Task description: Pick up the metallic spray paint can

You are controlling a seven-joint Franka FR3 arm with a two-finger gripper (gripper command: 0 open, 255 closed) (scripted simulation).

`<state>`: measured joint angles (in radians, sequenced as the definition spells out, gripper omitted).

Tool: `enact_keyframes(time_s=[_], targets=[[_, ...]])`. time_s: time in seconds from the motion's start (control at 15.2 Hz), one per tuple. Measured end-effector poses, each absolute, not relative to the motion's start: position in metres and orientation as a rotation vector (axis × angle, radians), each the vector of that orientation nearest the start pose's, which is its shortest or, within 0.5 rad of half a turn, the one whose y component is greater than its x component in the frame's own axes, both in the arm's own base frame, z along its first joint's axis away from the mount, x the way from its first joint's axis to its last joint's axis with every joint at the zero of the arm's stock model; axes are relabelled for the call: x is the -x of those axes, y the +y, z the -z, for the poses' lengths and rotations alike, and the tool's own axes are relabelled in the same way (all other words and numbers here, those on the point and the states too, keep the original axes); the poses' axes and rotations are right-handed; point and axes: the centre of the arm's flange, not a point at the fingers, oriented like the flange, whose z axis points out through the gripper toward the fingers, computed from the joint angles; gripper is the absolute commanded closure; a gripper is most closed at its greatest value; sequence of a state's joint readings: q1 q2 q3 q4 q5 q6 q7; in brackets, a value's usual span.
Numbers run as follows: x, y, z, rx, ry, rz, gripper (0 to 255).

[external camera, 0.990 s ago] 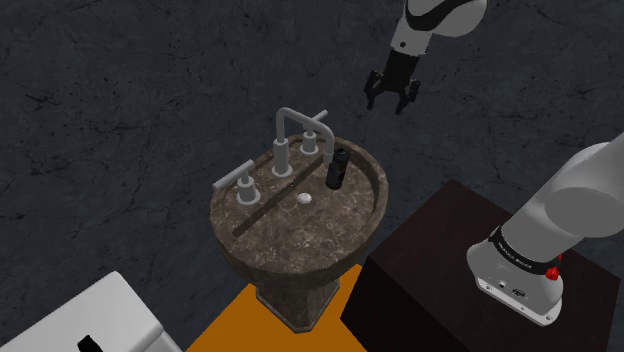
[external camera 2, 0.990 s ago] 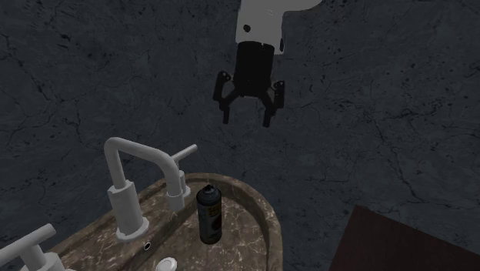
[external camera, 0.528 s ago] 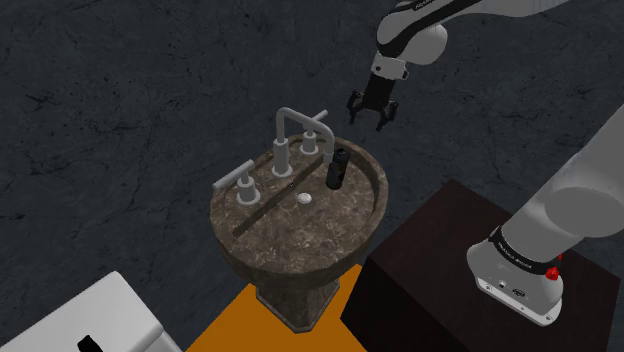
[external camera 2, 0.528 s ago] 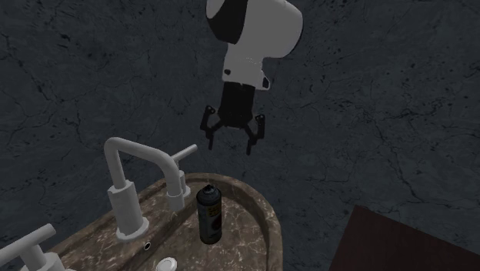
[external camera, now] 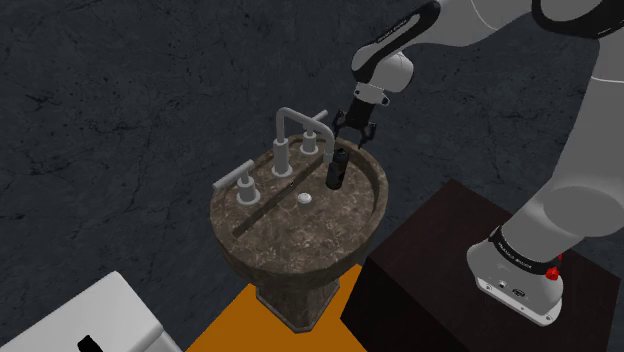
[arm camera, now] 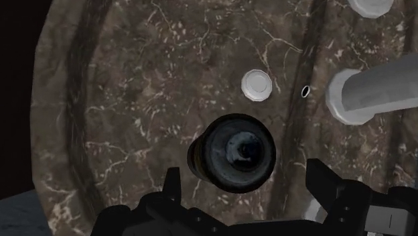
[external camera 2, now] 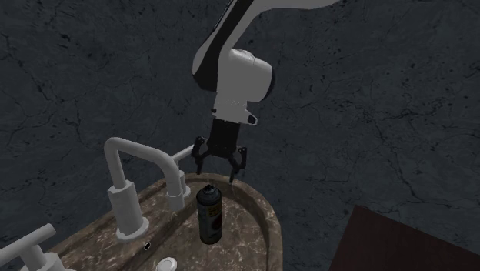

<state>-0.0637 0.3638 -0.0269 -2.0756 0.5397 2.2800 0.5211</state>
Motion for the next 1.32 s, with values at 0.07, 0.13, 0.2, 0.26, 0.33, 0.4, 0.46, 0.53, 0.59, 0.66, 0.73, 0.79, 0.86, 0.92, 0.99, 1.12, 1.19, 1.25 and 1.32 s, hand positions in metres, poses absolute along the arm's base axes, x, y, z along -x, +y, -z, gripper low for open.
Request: enact_keyframes(time_s=[0.07,0.13,0.2,0.26,0.33,0.4,0.46,0.53,0.59,0.66,0.73,0.79,0.86,0.92,0.99,1.12,1.19,1.25,1.32], targets=[[-0.575,-0.042,-0.230,2.429,1.367,-0.335,0],[-0.578,-0.043,-0.217,2.403,1.395,-0.346,0],[-0.581,-0.042,-0.208,2.389,1.409,-0.352,0],[-0.583,-0.042,-0.200,2.382,1.416,-0.355,0],[-0.585,-0.044,-0.194,2.378,1.420,-0.356,0],[-0.587,-0.044,-0.190,2.376,1.422,-0.357,0],[-0.587,-0.044,-0.184,2.375,1.422,-0.357,0],[-0.586,-0.044,-0.178,2.375,1.423,-0.357,0],[-0.587,-0.045,-0.174,2.375,1.423,-0.358,0],[-0.586,-0.045,-0.170,2.374,1.423,-0.358,0],[-0.586,-0.045,-0.167,2.374,1.423,-0.358,0],[-0.586,-0.045,-0.166,2.374,1.423,-0.357,255],[-0.587,-0.045,-0.166,2.374,1.424,-0.357,255],[-0.587,-0.045,-0.165,2.374,1.424,-0.357,255],[-0.587,-0.045,-0.165,2.374,1.424,-0.357,255],[-0.587,-0.045,-0.165,2.374,1.424,-0.357,255],[-0.587,-0.045,-0.165,2.374,1.424,-0.357,255],[-0.587,-0.045,-0.166,2.374,1.424,-0.357,255],[-0.587,-0.045,-0.165,2.374,1.424,-0.357,255]])
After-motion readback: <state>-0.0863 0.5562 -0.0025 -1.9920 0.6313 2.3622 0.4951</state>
